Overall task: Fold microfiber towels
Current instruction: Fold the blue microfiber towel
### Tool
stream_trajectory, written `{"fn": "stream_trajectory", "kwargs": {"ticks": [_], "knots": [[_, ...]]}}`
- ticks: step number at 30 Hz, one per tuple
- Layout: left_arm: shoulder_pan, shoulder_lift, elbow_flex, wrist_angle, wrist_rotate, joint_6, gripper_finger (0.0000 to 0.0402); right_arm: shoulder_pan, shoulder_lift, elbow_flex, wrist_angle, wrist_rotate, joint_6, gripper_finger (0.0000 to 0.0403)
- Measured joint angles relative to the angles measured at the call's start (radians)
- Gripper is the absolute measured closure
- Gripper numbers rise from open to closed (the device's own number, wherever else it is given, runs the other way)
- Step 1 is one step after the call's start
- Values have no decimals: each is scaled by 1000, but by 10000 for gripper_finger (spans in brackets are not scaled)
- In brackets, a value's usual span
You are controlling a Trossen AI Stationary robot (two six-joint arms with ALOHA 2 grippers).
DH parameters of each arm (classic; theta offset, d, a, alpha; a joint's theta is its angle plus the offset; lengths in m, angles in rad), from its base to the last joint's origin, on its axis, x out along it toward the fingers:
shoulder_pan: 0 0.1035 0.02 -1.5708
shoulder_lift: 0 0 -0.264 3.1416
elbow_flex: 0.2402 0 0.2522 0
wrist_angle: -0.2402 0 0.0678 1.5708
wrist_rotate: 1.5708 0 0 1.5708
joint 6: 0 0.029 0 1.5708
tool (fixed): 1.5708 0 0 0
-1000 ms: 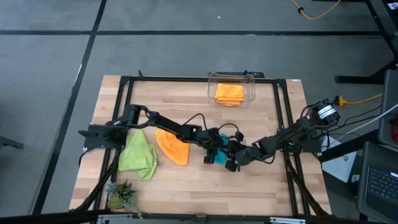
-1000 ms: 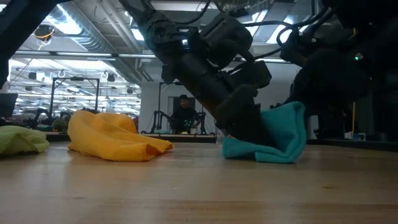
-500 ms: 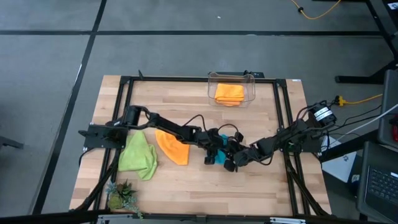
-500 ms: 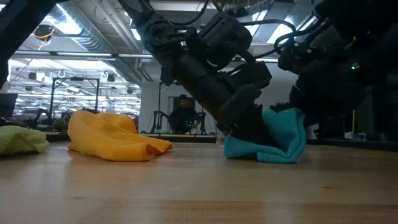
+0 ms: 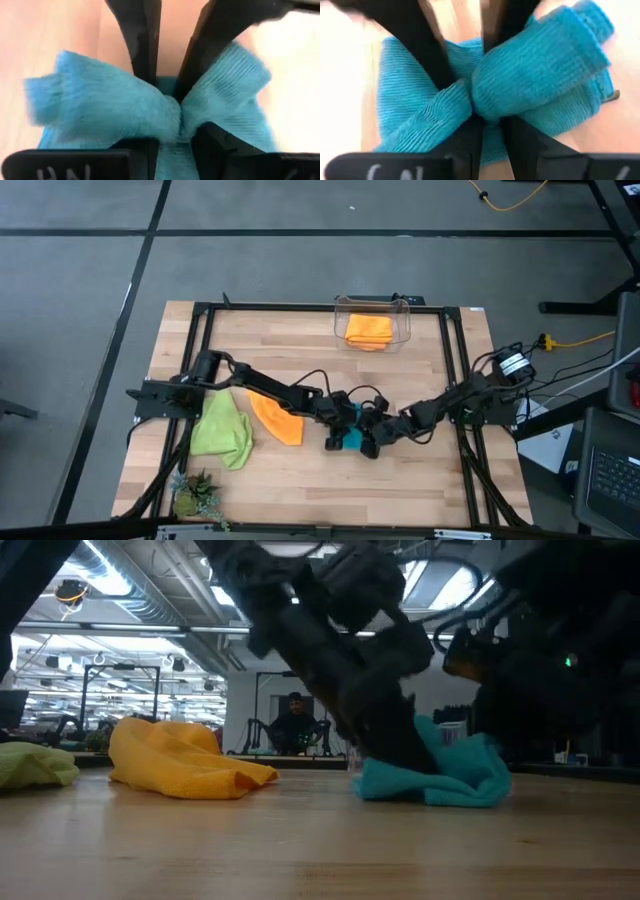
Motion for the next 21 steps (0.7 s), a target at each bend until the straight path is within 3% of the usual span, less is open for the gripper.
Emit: {"fn": "stream_trajectory", "kwargs": {"ticks": [10,18,21], "knots": [[-1,-27,6,-59,4,-65,310,-49,44,3,87,-73,-43,319],[-18,-140,10,-371,-4,-114,310,-50,43,3,92,-73,-53,319],[-16,-130,8,-382,35,-114,310,-50,43,3,93,-71,-55,319]]}}
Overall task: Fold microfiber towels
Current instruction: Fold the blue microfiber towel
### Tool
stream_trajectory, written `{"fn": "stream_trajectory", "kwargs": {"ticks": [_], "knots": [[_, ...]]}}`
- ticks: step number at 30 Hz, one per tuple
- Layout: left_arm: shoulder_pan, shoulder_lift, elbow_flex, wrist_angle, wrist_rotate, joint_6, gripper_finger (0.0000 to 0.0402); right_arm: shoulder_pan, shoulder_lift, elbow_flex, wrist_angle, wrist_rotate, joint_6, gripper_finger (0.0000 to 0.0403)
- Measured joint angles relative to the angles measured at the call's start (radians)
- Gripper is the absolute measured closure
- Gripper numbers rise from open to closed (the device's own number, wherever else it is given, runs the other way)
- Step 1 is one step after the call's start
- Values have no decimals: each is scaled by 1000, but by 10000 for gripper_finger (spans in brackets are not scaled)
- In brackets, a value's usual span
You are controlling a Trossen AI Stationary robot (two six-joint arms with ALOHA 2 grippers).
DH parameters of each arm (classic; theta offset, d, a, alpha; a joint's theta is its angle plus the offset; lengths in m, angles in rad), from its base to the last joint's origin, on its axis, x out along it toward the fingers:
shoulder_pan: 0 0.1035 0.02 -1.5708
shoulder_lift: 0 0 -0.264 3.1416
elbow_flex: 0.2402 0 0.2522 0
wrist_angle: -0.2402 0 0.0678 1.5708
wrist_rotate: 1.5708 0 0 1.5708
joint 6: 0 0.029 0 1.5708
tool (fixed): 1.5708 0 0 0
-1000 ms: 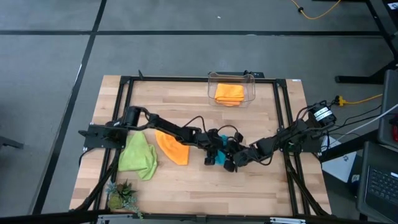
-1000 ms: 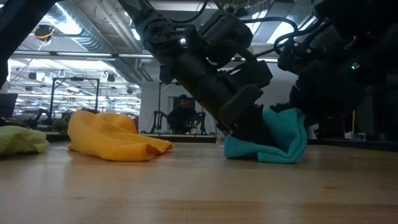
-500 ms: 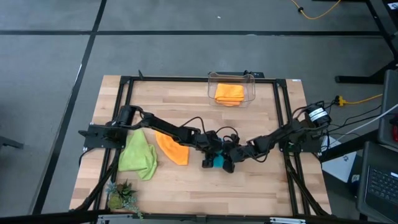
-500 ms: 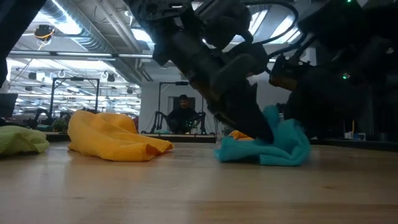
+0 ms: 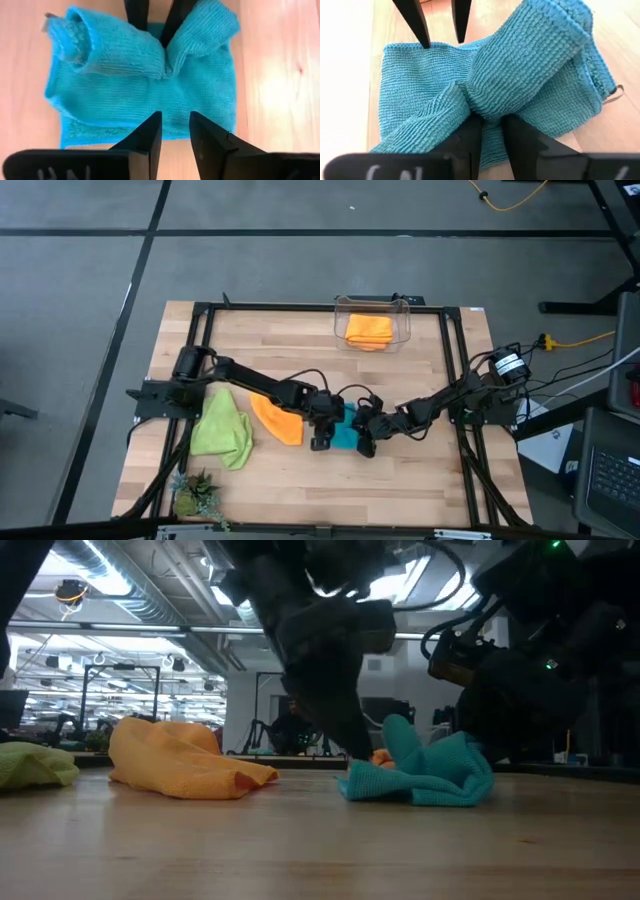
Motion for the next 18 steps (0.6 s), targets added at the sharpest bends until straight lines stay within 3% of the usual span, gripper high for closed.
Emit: {"fn": "stream_trajectory", "kwargs": {"ticks": [11,18], "knots": [[-6,79,2,47,6,-22,310,-1,7,77,-45,21,-83,319],[-6,81,0,43,3,-22,310,1,8,212,-283,35,-130,319]]}}
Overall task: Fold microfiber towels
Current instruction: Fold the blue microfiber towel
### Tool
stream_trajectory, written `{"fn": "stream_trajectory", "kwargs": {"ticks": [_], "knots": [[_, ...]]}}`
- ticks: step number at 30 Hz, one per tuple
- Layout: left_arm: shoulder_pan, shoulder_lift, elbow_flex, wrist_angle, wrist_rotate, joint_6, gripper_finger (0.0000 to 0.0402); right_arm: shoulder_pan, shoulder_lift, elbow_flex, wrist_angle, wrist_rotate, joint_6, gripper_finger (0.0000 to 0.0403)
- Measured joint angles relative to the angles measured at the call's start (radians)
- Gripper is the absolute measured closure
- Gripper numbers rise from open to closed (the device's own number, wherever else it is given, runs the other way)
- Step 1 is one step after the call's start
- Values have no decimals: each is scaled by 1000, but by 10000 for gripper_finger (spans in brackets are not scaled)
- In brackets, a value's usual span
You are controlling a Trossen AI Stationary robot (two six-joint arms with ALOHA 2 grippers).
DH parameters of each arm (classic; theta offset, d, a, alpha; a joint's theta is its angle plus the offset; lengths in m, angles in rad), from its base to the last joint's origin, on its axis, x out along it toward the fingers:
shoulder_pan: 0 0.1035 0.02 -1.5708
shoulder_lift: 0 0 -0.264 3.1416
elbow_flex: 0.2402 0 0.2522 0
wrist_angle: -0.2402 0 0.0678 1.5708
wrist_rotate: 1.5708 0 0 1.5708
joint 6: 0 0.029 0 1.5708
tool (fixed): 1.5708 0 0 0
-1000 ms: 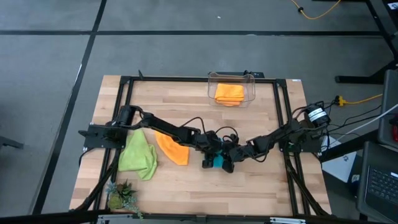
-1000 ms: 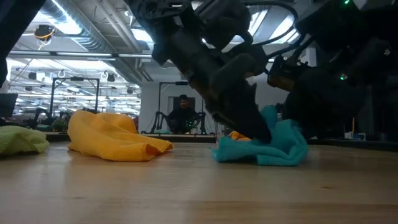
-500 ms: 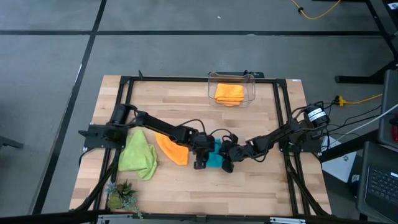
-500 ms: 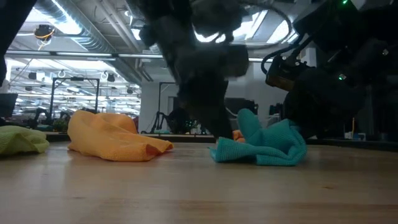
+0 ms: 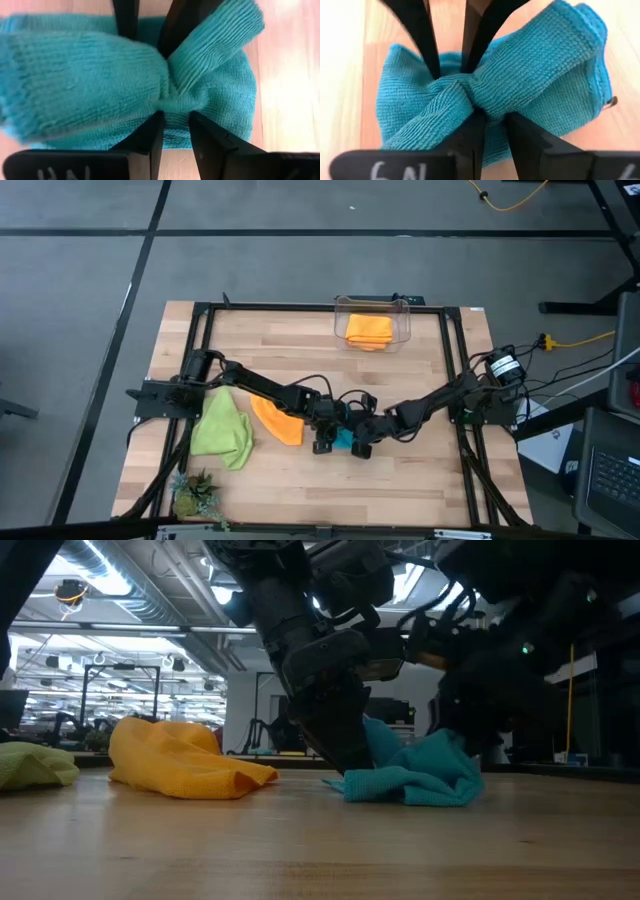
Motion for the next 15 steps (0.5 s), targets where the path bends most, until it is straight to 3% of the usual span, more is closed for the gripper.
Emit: {"fn": "stream_trajectory", "kwargs": {"ticks": [5,15], "knots": [[1,1,-2,-13,4,-2,310,2,0,102,-196,10,-3,319],[0,3,-5,-15,-2,0,310,2,-2,114,-169,13,20,319]]}}
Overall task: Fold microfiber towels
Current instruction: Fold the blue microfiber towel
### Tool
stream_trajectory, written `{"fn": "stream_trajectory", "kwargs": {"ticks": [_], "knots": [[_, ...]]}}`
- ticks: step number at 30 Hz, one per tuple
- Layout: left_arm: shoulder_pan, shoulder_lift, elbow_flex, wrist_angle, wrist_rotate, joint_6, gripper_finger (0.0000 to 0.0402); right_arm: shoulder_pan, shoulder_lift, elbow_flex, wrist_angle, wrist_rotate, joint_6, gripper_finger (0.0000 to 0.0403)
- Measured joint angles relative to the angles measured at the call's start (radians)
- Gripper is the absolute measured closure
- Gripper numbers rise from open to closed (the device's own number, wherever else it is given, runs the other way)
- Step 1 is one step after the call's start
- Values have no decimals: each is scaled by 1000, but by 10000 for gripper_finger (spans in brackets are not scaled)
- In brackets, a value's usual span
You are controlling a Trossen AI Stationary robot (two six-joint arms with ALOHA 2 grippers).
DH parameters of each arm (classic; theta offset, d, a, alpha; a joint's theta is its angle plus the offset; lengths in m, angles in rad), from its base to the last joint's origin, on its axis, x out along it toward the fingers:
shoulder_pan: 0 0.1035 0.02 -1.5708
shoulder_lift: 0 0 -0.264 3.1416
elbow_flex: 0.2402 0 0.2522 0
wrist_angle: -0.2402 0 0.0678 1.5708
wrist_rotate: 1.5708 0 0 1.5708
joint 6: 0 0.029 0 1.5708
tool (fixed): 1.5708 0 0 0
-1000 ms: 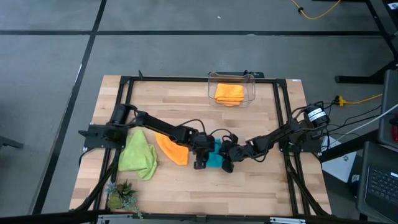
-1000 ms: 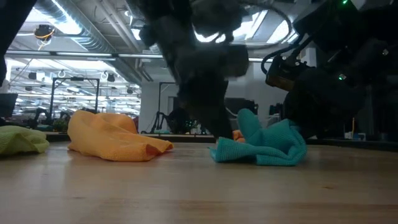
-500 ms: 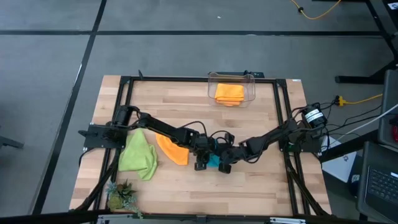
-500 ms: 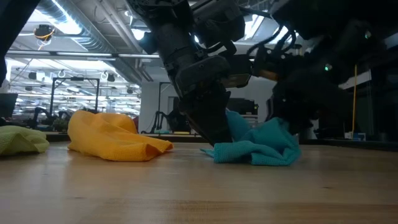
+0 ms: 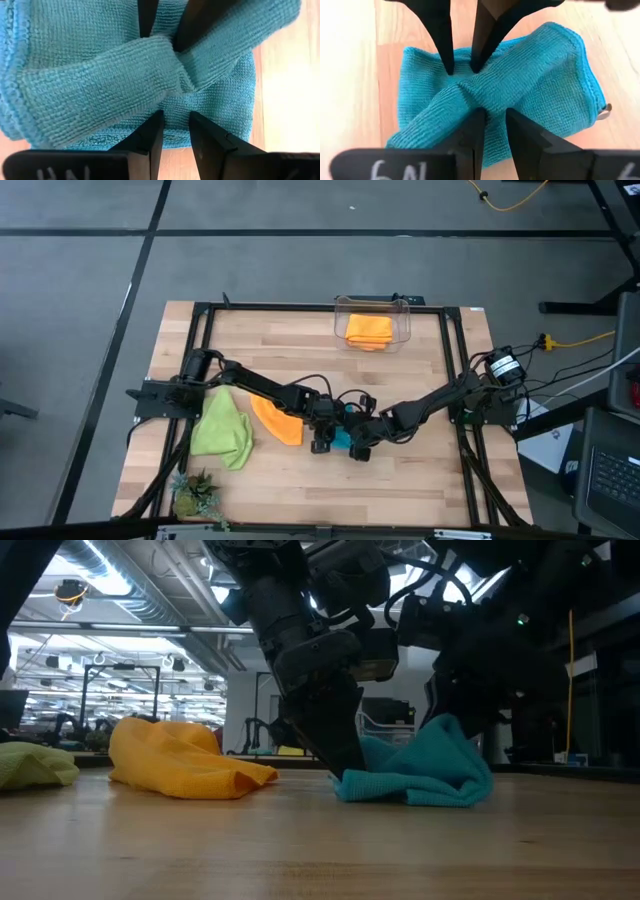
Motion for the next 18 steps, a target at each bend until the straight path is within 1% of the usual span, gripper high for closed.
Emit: {"fn": "stream_trajectory", "kwargs": {"ticks": [4,6,7,10,18], "knots": [[0,0,-1,0,0,0,310,0,0,0,19,1,10,319],[0,2,4,50,-1,-5,310,-5,2,15,76,-4,29,319],[1,2,5,39,-5,-3,310,-7,0,9,77,10,35,319],[0,2,3,54,-3,-4,310,-10,4,5,116,10,40,319],[1,3,3,42,-10,-1,310,-13,3,9,58,39,62,319]]}}
